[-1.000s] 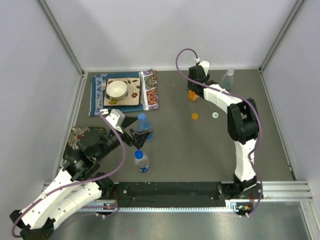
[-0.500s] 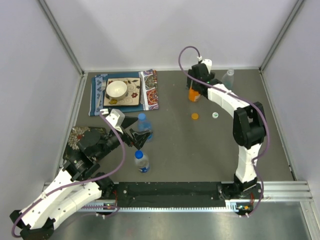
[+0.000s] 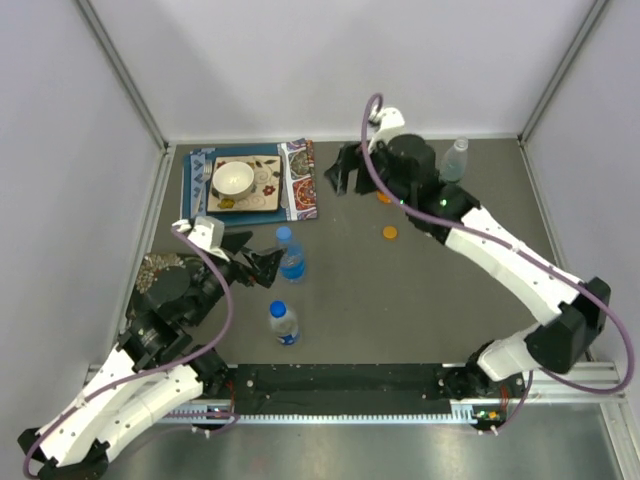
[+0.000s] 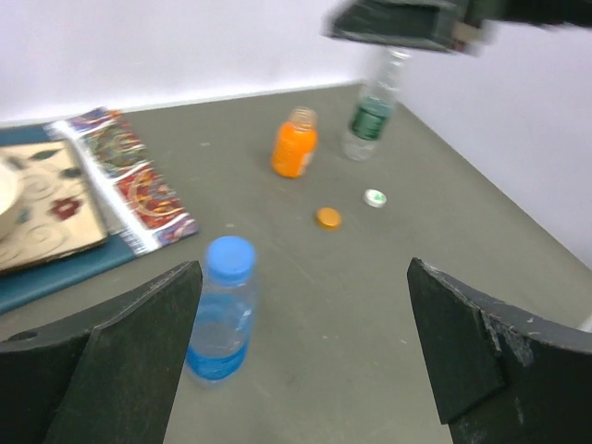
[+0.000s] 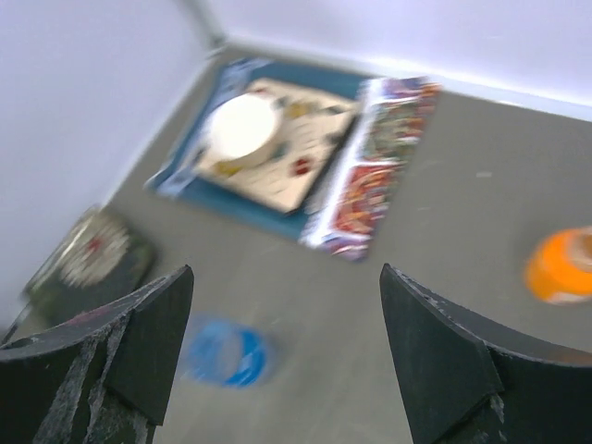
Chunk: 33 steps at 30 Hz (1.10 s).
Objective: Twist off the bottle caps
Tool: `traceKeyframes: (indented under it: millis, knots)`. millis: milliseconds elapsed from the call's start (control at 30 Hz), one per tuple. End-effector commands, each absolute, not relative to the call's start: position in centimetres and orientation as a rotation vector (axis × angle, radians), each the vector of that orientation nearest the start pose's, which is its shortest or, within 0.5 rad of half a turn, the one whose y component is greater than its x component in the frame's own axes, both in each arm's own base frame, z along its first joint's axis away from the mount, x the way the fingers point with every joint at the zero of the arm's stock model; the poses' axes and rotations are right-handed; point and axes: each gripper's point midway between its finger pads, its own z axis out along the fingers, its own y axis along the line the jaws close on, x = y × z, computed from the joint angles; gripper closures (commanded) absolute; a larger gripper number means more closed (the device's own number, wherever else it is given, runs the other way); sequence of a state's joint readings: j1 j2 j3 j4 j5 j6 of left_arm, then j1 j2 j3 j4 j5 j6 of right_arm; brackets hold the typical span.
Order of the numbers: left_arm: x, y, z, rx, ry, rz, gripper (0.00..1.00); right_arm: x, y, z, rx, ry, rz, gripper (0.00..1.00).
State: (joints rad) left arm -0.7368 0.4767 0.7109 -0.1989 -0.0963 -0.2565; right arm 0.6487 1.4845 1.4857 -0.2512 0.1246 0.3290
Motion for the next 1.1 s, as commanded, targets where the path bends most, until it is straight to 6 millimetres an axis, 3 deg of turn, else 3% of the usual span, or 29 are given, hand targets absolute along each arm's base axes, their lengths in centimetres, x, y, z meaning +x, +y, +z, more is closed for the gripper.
traceKeyframes:
  millis: [0, 33, 133, 267, 600, 733, 933, 1067]
  knots:
    - [21.3, -11.2, 33.8, -0.028, 1.533, -0.525, 0.02, 31.2, 33.5, 33.4, -0.479, 1.809, 0.751, 0.18]
    - [21.5, -9.3, 34.0, -0.106, 1.523, -0.460, 0.02, 30.0, 34.4, 33.3, -0.522, 1.806, 0.786, 0.18]
    - [21.2, -6.7, 34.1, -0.216, 1.531, -0.379, 0.02, 28.0, 36.4, 32.2, -0.605, 1.808, 0.795, 0.18]
    - [20.6, -4.2, 33.9, -0.313, 1.539, -0.302, 0.02, 27.7, 38.2, 30.6, -0.644, 1.832, 0.772, 0.18]
    - [19.3, -3.2, 33.0, -0.324, 1.529, -0.325, 0.02, 27.0, 42.9, 29.4, -0.755, 1.832, 0.741, 0.18]
    - [19.1, -3.2, 32.9, -0.307, 1.534, -0.328, 0.02, 27.8, 44.2, 27.5, -0.759, 1.876, 0.724, 0.18]
    - [19.0, -3.4, 32.4, -0.297, 1.542, -0.336, 0.02, 28.0, 44.4, 25.0, -0.762, 1.937, 0.693, 0.23]
    - [19.1, -3.6, 32.0, -0.292, 1.548, -0.341, 0.02, 28.2, 44.2, 23.7, -0.763, 1.964, 0.665, 0.32]
